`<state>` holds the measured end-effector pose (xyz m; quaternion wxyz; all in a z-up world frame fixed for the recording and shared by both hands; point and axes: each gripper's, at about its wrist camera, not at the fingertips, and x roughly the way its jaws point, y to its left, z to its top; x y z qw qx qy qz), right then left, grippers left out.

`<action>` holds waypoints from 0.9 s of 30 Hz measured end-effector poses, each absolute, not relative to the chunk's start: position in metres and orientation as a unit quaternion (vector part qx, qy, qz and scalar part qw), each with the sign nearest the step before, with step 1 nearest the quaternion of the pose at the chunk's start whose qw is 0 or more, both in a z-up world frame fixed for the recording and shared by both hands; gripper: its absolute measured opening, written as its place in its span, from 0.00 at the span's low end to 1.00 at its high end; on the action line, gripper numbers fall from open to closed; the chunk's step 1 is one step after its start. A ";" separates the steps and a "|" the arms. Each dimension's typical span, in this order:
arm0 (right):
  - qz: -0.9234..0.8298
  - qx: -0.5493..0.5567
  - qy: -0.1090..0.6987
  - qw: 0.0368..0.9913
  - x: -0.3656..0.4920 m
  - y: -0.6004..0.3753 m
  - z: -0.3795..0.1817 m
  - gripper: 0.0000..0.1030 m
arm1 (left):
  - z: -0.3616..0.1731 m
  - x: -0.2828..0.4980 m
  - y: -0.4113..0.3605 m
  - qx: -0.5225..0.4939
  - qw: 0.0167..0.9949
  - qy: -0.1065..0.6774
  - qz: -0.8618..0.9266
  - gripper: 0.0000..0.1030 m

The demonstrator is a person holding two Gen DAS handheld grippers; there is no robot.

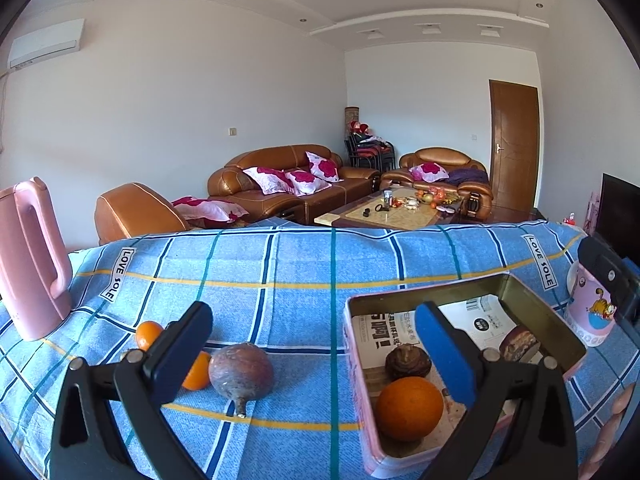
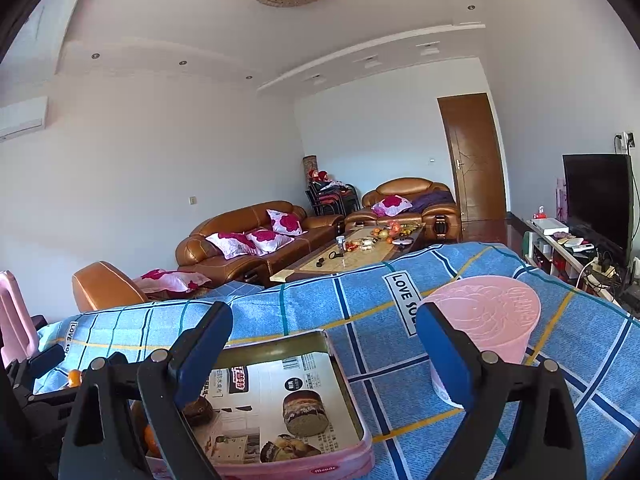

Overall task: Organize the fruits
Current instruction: 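Move both open tools back to the fruit pile, right tool toward the beet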

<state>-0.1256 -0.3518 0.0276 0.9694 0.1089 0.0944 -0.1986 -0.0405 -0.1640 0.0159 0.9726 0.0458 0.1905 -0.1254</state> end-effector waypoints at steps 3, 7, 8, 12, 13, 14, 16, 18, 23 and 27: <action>-0.196 0.110 0.101 0.969 -0.127 -0.349 0.027 0.91 | 0.015 -0.041 -0.161 0.045 0.972 0.196 -0.124 1.00; -0.205 0.107 0.107 0.967 -0.129 -0.345 0.025 0.91 | 0.015 -0.042 -0.157 0.044 0.972 0.199 -0.121 1.00; -0.207 0.108 0.109 0.966 -0.130 -0.344 0.025 0.91 | 0.015 -0.042 -0.156 0.044 0.971 0.200 -0.122 1.00; -0.214 0.107 0.106 0.965 -0.138 -0.338 0.025 0.91 | 0.014 -0.043 -0.152 0.045 0.969 0.206 -0.128 1.00; -0.215 0.106 0.102 0.965 -0.141 -0.335 0.026 0.91 | 0.014 -0.044 -0.151 0.045 0.969 0.206 -0.129 1.00; -0.216 0.105 0.099 0.966 -0.144 -0.333 0.026 0.91 | 0.014 -0.044 -0.149 0.044 0.969 0.207 -0.129 1.00; -0.215 0.101 0.099 0.966 -0.146 -0.329 0.026 0.91 | 0.014 -0.045 -0.146 0.044 0.968 0.208 -0.129 1.00; -0.216 0.097 0.102 0.966 -0.146 -0.324 0.026 0.91 | 0.014 -0.045 -0.143 0.044 0.968 0.211 -0.130 1.00; -0.219 0.082 0.111 0.966 -0.145 -0.313 0.026 0.91 | 0.013 -0.047 -0.135 0.045 0.966 0.218 -0.133 1.00; -0.215 0.077 0.119 0.966 -0.145 -0.302 0.025 0.91 | 0.012 -0.046 -0.127 0.048 0.964 0.223 -0.133 1.00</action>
